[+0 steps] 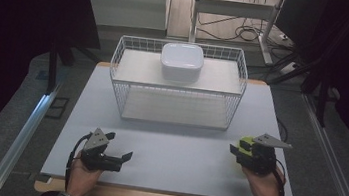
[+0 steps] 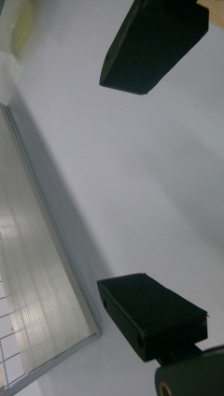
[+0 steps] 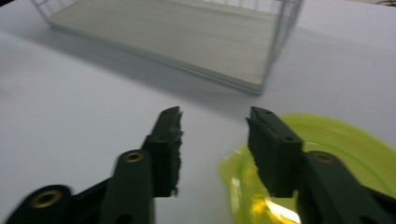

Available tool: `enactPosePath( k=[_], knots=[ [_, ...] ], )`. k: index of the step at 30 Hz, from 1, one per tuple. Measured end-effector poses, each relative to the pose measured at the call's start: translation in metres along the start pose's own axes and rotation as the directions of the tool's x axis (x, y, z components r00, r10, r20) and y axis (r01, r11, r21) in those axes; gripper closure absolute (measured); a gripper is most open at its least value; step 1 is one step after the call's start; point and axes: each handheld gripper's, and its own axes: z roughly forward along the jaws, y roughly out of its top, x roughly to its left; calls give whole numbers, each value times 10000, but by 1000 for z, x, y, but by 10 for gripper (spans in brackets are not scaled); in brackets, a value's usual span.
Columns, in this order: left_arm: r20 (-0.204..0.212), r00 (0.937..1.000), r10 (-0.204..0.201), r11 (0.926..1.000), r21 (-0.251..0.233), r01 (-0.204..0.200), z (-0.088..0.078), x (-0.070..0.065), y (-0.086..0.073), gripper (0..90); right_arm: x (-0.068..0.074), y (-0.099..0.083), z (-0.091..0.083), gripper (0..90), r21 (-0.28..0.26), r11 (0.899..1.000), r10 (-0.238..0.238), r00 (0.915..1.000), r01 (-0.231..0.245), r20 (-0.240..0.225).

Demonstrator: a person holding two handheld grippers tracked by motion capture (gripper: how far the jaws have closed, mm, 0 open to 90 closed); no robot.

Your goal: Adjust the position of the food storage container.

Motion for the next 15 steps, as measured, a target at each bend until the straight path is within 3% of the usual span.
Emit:
enactPosePath(
  k=[3,9,15],
  knots=[
    [9,10000,-25,10000,55,25,1,0,-1,51,-14,-2,-5,724,-37,9992,387,9987,-386,336],
    [-48,10000,61,10000,76,-61,1,0,-1,52,-37,-4,-18,897,-351,9973,678,9919,-644,1073],
    [-37,10000,71,9999,138,-71,3,0,-1,53,-61,-12,-25,900,-299,9913,1315,9748,-1282,1804]
  ],
)
